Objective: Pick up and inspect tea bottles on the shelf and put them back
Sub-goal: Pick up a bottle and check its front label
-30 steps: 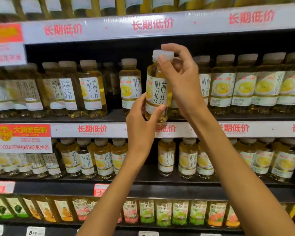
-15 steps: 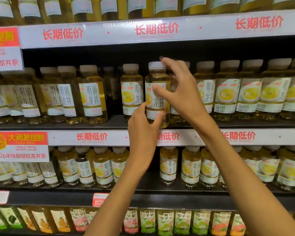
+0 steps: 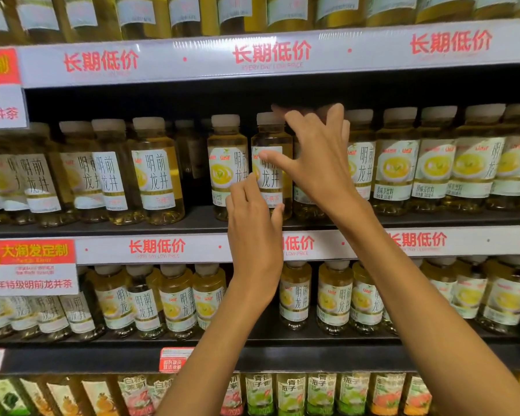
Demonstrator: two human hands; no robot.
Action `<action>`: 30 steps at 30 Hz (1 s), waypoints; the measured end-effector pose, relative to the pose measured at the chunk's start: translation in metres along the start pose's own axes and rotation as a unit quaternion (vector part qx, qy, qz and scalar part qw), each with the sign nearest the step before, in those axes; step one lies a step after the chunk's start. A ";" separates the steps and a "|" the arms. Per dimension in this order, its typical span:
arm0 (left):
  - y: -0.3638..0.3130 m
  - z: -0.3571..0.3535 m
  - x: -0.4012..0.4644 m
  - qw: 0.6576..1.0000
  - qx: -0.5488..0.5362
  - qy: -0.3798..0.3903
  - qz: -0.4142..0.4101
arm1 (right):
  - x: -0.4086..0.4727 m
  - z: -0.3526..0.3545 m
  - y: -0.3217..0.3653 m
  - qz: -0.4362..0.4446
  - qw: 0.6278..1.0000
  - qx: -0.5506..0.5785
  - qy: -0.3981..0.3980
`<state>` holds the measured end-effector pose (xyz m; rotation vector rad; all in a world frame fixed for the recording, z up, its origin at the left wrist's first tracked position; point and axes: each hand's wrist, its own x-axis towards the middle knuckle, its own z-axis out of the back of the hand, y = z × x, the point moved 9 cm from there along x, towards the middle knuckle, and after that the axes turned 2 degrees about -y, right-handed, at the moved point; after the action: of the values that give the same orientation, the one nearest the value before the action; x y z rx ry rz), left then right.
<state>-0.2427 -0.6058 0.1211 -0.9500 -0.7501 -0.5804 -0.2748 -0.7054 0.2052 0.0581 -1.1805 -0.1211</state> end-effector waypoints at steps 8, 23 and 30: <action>0.001 -0.002 0.002 1.000 0.009 0.008 0.003 | 0.003 0.008 -0.028 -0.065 0.992 -0.102 -0.032; -0.021 -0.002 -0.027 0.989 -0.129 0.032 -0.069 | -0.042 0.037 -0.035 -0.101 0.928 0.351 -0.069; -0.028 -0.011 -0.035 0.972 -0.176 0.138 -0.077 | -0.045 0.073 -0.028 -0.102 0.881 0.453 -0.085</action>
<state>-0.2815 -0.6248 0.1035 -1.1124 -0.4792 -0.9839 -0.3611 -0.7267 0.1887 1.0197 -1.3187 0.2598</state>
